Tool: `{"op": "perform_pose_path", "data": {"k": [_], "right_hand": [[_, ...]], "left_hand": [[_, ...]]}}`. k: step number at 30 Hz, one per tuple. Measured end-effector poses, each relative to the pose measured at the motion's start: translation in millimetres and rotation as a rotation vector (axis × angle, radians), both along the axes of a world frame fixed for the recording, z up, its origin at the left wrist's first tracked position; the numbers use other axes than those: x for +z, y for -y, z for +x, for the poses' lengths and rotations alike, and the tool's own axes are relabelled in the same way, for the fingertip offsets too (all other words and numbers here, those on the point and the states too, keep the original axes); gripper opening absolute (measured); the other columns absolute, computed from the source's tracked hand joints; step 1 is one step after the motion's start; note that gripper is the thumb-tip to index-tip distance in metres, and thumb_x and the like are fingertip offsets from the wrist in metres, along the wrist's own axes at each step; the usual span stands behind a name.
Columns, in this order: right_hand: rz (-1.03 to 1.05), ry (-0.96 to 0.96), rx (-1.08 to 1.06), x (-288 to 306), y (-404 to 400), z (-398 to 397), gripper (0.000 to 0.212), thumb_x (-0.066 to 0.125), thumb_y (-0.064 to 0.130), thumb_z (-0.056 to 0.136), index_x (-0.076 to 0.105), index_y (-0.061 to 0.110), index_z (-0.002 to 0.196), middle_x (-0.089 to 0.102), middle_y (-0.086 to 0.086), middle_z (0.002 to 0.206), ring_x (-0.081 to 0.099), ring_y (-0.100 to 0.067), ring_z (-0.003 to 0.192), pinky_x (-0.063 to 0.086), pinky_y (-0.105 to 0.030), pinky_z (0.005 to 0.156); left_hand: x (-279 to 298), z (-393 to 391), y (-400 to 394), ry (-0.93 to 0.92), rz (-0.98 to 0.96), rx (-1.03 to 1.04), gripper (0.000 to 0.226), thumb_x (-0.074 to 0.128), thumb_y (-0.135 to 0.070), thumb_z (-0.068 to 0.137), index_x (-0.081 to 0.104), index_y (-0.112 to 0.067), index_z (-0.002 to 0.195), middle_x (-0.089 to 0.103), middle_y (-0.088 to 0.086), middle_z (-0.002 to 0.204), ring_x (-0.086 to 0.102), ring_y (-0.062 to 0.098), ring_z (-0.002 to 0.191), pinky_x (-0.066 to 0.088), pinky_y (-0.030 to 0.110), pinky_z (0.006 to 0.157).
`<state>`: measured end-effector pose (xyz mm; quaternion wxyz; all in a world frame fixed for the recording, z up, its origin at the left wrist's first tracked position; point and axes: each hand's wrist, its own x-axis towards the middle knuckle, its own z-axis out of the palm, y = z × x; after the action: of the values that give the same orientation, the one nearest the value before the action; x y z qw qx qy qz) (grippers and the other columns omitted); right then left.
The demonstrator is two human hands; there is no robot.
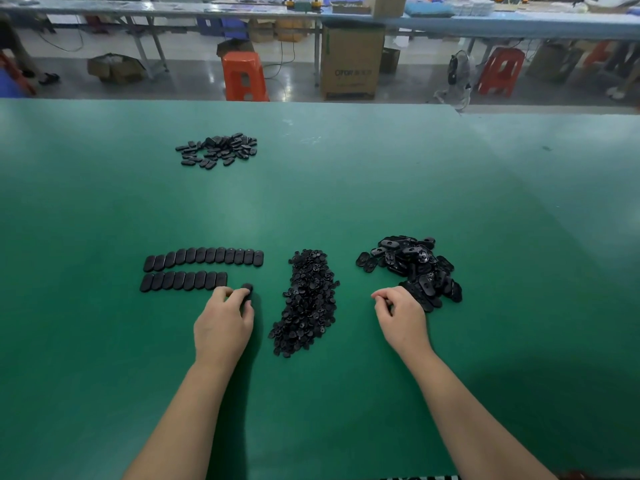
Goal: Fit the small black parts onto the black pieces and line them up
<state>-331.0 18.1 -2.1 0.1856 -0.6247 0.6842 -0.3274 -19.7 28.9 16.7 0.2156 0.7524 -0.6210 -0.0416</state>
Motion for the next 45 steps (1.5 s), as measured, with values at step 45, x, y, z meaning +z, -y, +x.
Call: {"op": "perform_pose_path", "data": {"k": [45], "right_hand": [[0.004, 0.023, -0.009, -0.8, -0.8, -0.5, 0.014, 0.060, 0.012, 0.098, 0.073, 0.018, 0.096, 0.057, 0.022, 0.088, 0.056, 0.006, 0.080, 0.038, -0.006, 0.067]], "left_hand": [[-8.1, -40.9, 36.1, -0.271, 0.038, -0.087, 0.019, 0.062, -0.039, 0.097, 0.075, -0.027, 0.104, 0.058, -0.011, 0.091, 0.058, 0.015, 0.083, 0.049, 0.032, 0.072]]}}
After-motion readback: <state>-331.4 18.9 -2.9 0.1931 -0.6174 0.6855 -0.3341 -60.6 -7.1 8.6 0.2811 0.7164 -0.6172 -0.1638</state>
